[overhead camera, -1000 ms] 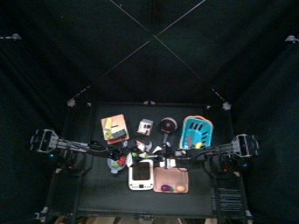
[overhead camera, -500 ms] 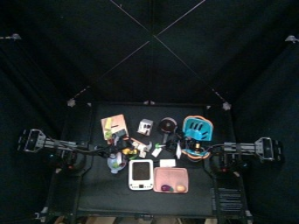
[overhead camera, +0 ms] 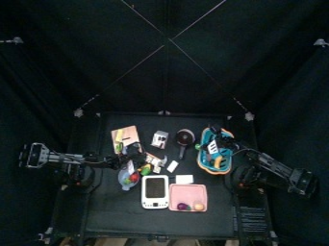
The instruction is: Drop green screw in basket
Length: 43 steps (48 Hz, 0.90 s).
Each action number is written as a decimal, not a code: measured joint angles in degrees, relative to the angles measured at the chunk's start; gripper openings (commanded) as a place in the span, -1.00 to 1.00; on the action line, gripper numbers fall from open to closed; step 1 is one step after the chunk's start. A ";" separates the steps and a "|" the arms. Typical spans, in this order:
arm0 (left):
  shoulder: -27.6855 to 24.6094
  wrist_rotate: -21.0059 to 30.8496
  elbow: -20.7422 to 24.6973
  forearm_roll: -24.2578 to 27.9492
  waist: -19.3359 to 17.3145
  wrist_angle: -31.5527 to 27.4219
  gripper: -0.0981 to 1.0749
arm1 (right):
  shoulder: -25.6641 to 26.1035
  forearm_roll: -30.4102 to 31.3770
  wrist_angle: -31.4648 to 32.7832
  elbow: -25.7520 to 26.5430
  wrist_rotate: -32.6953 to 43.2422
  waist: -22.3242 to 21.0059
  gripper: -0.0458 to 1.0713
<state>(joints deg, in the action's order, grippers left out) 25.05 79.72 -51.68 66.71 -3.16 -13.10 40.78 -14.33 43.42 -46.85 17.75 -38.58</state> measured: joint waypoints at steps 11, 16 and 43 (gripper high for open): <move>2.81 0.35 -1.41 -1.49 0.09 0.35 0.61 | 8.61 13.10 11.34 2.11 17.05 -0.09 0.03; 4.13 0.35 -1.93 -3.96 0.09 0.70 0.61 | 10.20 18.72 16.35 1.67 23.47 -0.18 0.03; 5.36 -1.41 -5.36 -3.25 0.53 6.33 0.61 | -1.05 24.61 5.27 -8.79 29.44 -3.96 0.22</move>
<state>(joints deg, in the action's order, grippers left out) 30.41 78.31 -57.04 63.46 -2.64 -6.77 39.73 10.28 48.69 -55.63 47.20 -42.54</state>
